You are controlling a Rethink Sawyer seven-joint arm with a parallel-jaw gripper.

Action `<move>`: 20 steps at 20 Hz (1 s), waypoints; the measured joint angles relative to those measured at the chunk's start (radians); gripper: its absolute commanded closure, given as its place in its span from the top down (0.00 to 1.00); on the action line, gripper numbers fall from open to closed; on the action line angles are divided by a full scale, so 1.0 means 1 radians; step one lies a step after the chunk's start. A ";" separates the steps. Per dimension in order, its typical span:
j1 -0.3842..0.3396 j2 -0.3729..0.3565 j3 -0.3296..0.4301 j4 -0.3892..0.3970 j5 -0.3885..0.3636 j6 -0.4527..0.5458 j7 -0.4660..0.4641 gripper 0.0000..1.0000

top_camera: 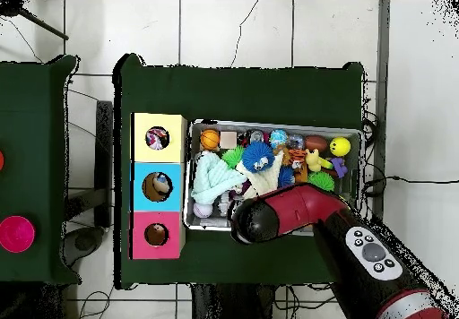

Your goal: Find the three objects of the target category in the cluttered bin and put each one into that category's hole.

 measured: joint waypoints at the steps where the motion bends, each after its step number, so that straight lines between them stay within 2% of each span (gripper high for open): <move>1: 0.000 0.001 -0.001 0.000 0.000 0.000 0.000 1.00; 4: -0.001 0.007 -0.006 0.000 0.000 -0.001 0.000 1.00; 5: -0.002 0.016 -0.007 0.000 0.000 -0.010 0.000 0.00; 20: 0.046 0.024 -0.069 0.000 0.000 -0.108 0.000 0.00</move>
